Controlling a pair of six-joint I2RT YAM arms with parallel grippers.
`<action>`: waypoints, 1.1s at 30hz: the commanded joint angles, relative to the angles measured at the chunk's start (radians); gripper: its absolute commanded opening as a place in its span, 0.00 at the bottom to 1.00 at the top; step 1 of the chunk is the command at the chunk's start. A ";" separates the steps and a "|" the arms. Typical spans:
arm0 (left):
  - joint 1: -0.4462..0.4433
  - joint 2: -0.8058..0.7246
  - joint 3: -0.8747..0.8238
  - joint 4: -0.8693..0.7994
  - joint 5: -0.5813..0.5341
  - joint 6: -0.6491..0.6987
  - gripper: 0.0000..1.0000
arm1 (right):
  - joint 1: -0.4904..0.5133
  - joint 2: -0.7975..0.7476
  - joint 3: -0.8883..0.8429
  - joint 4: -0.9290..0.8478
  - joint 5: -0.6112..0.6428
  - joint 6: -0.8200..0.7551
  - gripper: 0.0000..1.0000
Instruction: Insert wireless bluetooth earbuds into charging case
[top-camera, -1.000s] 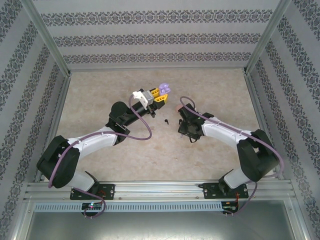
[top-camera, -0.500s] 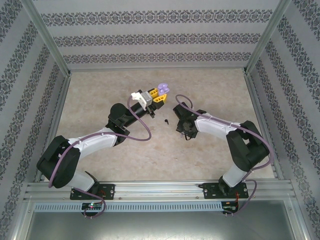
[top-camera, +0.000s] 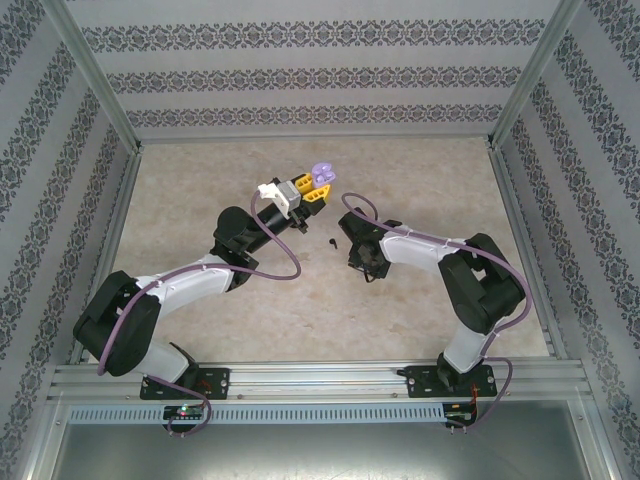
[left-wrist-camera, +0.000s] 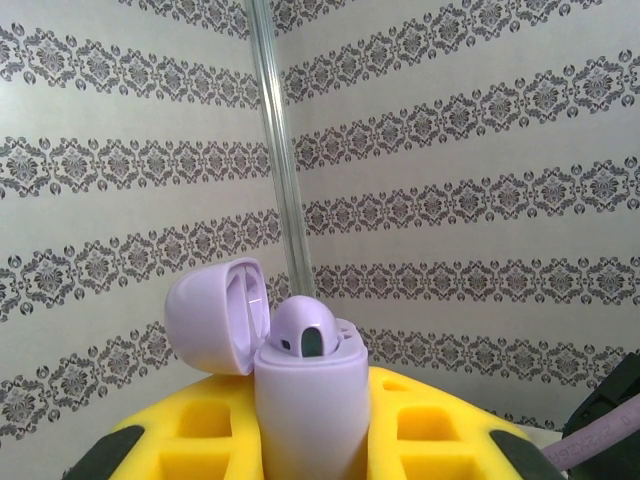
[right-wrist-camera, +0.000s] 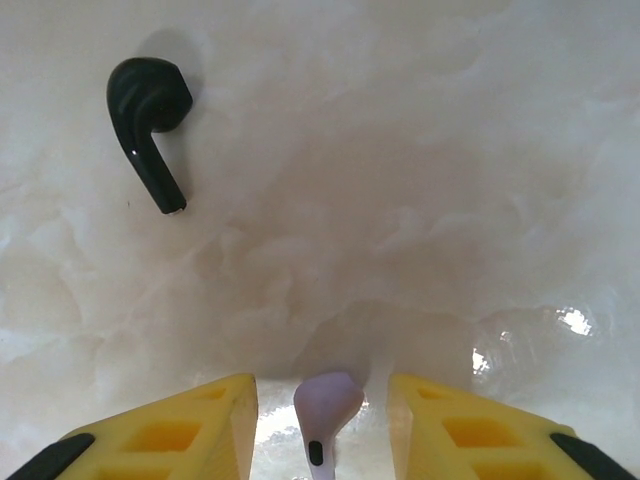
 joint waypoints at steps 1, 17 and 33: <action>0.011 0.003 -0.014 0.073 -0.003 -0.019 0.00 | 0.007 0.022 0.015 -0.006 0.035 0.011 0.38; 0.012 0.010 -0.006 0.073 -0.001 -0.027 0.00 | 0.007 0.053 0.020 0.010 0.015 -0.001 0.30; 0.011 -0.002 0.014 0.042 0.010 -0.044 0.00 | 0.004 -0.125 -0.053 0.072 0.045 -0.049 0.19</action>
